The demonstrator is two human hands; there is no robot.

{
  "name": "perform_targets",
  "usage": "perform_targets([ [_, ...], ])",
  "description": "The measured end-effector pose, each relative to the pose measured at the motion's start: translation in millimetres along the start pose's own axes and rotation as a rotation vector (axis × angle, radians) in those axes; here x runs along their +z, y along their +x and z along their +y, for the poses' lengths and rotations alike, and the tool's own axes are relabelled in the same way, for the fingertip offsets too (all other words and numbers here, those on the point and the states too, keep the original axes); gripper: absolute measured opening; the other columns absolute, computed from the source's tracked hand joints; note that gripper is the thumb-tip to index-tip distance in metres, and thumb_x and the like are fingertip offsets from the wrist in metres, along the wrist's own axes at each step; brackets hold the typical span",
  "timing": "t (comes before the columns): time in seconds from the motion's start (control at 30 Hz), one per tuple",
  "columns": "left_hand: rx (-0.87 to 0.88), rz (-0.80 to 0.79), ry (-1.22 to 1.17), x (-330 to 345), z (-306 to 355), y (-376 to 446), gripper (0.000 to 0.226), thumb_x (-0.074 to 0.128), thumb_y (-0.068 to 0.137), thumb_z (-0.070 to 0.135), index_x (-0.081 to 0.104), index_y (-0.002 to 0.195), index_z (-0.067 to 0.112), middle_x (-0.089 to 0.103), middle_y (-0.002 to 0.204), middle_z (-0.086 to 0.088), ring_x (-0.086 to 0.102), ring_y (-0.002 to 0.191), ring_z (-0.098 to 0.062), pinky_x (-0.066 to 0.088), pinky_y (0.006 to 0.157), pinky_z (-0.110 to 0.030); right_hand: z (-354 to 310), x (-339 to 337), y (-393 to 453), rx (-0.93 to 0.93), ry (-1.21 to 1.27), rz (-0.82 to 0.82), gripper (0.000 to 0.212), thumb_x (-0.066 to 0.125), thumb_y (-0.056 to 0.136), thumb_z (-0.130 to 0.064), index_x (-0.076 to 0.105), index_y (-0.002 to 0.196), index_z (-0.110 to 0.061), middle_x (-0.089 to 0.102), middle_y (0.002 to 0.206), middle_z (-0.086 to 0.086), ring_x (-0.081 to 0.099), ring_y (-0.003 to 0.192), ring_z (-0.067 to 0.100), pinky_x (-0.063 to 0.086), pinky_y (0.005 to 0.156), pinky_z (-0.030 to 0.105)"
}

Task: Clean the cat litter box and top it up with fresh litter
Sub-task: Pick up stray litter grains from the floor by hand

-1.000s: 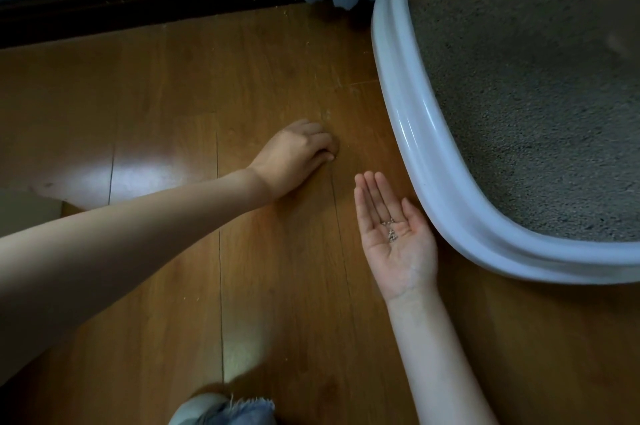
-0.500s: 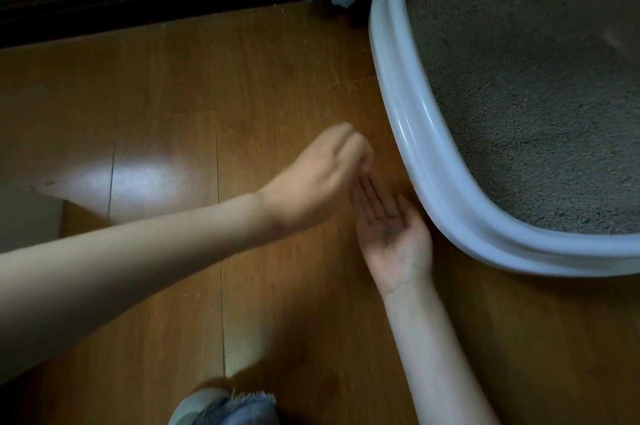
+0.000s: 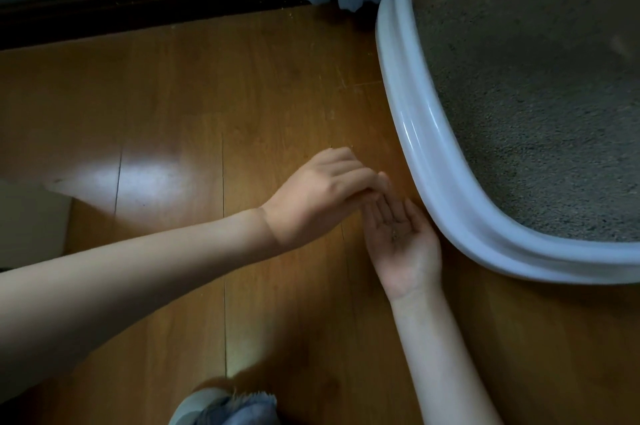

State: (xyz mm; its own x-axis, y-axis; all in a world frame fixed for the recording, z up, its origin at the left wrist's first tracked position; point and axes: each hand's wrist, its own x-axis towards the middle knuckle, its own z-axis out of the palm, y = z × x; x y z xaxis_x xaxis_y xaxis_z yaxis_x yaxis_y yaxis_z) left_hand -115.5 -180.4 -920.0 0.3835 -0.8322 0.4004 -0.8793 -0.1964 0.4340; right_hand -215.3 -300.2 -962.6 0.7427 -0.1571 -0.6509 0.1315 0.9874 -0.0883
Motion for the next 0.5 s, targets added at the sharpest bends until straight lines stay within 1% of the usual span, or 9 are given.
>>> perform_targets([
  [0.03, -0.008, 0.006, 0.007, 0.2, -3.4, 0.4, 0.007, 0.066, 0.092, 0.006, 0.07, 0.098, 0.004, 0.064, 0.079, -0.003, 0.052, 0.079, -0.014, 0.047, 0.071, -0.032, -1.1, -0.9, 0.0, 0.007, 0.034, -0.021, 0.039, 0.043, 0.089, -0.015, 0.074, 0.091, 0.008, 0.07, 0.105, 0.022, 0.07, 0.096, 0.029, 0.056, 0.086, 0.037],
  [0.13, 0.095, -0.106, 0.003, 4.3, 3.0, 1.6, 0.014, 0.064, 0.093, 0.006, 0.072, 0.106, 0.004, 0.07, 0.086, -0.004, 0.06, 0.088, -0.019, 0.049, 0.071, -0.037, -0.2, 0.2, -1.4, 0.075, 0.021, -0.025, 0.039, 0.043, 0.093, -0.017, 0.074, 0.091, 0.006, 0.071, 0.098, 0.019, 0.071, 0.09, 0.025, 0.055, 0.085, 0.03],
  [0.2, 0.161, -0.135, 0.004, 10.7, 7.1, -0.6, 0.017, 0.062, 0.095, 0.008, 0.072, 0.108, 0.004, 0.072, 0.091, -0.004, 0.063, 0.094, -0.023, 0.048, 0.07, -0.039, -0.4, 1.0, -2.3, 0.141, -0.009, -0.091, 0.029, 0.055, 0.09, -0.013, 0.07, 0.105, 0.007, 0.069, 0.107, 0.02, 0.069, 0.1, 0.026, 0.053, 0.091, 0.03],
  [0.27, 0.158, -0.113, -0.001, 11.2, 6.6, -0.4, 0.015, 0.063, 0.094, 0.008, 0.073, 0.105, 0.006, 0.072, 0.091, -0.004, 0.064, 0.091, -0.025, 0.048, 0.069, -0.041, -0.4, 6.8, -5.2, 0.128, -0.071, -0.075, 0.038, 0.062, 0.086, -0.009, 0.062, 0.12, 0.008, 0.063, 0.121, 0.024, 0.064, 0.111, 0.03, 0.049, 0.098, 0.033],
  [0.3, 0.137, -0.087, -0.012, 9.7, 3.9, 0.6, 0.013, 0.064, 0.093, 0.008, 0.073, 0.103, 0.006, 0.071, 0.089, -0.004, 0.064, 0.088, -0.024, 0.049, 0.07, -0.041, -1.3, 8.1, -4.0, 0.086, -0.085, -0.044, 0.036, 0.058, 0.087, -0.011, 0.064, 0.118, 0.008, 0.064, 0.119, 0.024, 0.066, 0.108, 0.03, 0.052, 0.094, 0.034],
  [0.33, 0.107, -0.048, -0.028, 7.1, 0.5, 2.0, 0.011, 0.066, 0.092, 0.006, 0.073, 0.1, 0.005, 0.071, 0.088, -0.004, 0.063, 0.085, -0.022, 0.05, 0.072, -0.038, -2.0, 9.5, -3.4, 0.049, -0.083, -0.006, 0.034, 0.05, 0.091, -0.014, 0.068, 0.11, 0.008, 0.066, 0.115, 0.024, 0.068, 0.102, 0.03, 0.056, 0.087, 0.035],
  [0.37, 0.065, -0.005, -0.043, 4.4, -5.2, 3.4, 0.01, 0.067, 0.091, 0.005, 0.072, 0.099, 0.004, 0.07, 0.087, -0.004, 0.06, 0.083, -0.018, 0.049, 0.075, -0.033, -2.8, 7.9, -2.4, 0.024, -0.064, 0.007, 0.038, 0.042, 0.096, -0.016, 0.071, 0.102, 0.008, 0.068, 0.111, 0.024, 0.069, 0.098, 0.03, 0.058, 0.083, 0.036],
  [0.43, -0.104, 0.056, -0.005, -2.3, -23.1, 4.8, 0.008, 0.067, 0.091, 0.007, 0.07, 0.097, 0.006, 0.067, 0.087, -0.001, 0.054, 0.08, -0.01, 0.043, 0.077, -0.024, -4.1, 6.2, -1.8, 0.004, -0.016, -0.015, 0.046, 0.036, 0.101, -0.019, 0.072, 0.098, 0.01, 0.065, 0.117, 0.026, 0.066, 0.106, 0.034, 0.055, 0.089, 0.042],
  [0.5, -0.305, 0.003, 0.113, -5.9, -48.8, 0.9, 0.01, 0.065, 0.092, 0.012, 0.067, 0.101, 0.009, 0.064, 0.093, -0.002, 0.051, 0.086, -0.012, 0.039, 0.076, -0.024, -4.5, 4.8, -2.5, 0.036, -0.009, -0.031, 0.046, 0.035, 0.102, -0.02, 0.069, 0.104, 0.012, 0.061, 0.124, 0.026, 0.06, 0.115, 0.037, 0.049, 0.097, 0.044],
])
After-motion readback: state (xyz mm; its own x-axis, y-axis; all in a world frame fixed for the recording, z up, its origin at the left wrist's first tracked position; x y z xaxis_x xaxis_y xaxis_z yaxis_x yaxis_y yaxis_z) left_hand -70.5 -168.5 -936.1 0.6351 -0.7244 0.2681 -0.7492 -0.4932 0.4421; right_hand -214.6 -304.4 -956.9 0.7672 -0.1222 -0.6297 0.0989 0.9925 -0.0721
